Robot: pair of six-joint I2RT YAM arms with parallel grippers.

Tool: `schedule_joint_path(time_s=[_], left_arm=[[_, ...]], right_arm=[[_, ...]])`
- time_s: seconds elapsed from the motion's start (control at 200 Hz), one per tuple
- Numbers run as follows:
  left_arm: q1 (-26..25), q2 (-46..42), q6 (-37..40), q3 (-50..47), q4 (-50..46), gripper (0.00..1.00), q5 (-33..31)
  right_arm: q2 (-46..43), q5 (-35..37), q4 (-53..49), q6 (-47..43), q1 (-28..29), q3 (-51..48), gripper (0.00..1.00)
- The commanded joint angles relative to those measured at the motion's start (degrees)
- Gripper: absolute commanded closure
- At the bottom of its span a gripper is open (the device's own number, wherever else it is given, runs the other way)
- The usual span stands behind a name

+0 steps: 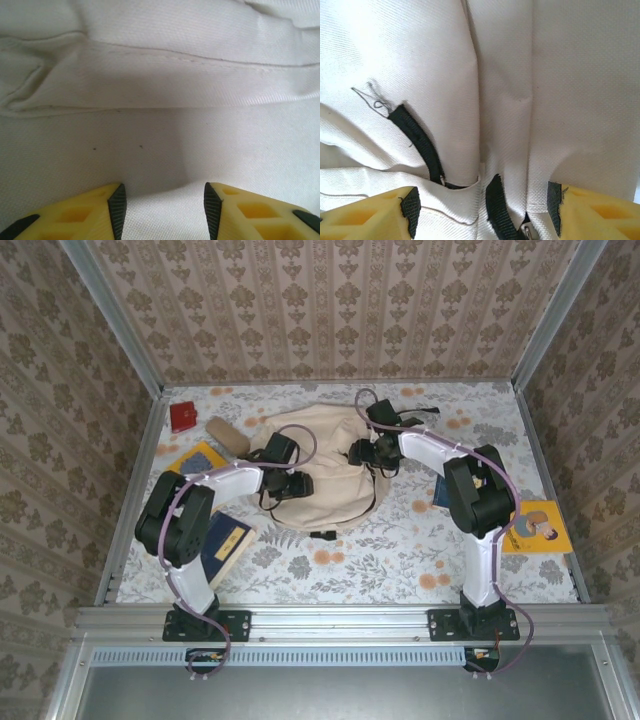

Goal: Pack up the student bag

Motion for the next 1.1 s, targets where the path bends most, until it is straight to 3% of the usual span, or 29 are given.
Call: schedule_joint_path(time_s=[0.0, 0.165, 0.355, 0.85, 1.095], left_arm=[[-2.17, -2.18, 2.18, 4.16, -5.23, 0.50, 2.30], [-2.57, -1.30, 1.83, 9.67, -4.71, 0.49, 2.81], [-2.57, 5.14, -0.36, 17.36, -2.83, 0.57, 2.97], [-1.88, 22.89, -2.35, 32.97, -2.54, 0.72, 2.83], [-1.43, 26.13, -2.32, 32.17, -5.58, 0.75, 0.97]], right_arm=[[-5.15, 3.97, -6.89, -7.16, 0.28, 0.37, 0.29], [-9.18, 5.30, -8.24, -10.61, 0.26, -3.53, 0.31], [-5.64, 4.38, -10.30, -12.72, 0.32, -1.35, 0.58], [3.66, 7.71, -14.72, -18.13, 1.74, 7.69, 0.53], [5.36, 11.11, -15.52, -18.36, 1.79, 9.78, 0.67]])
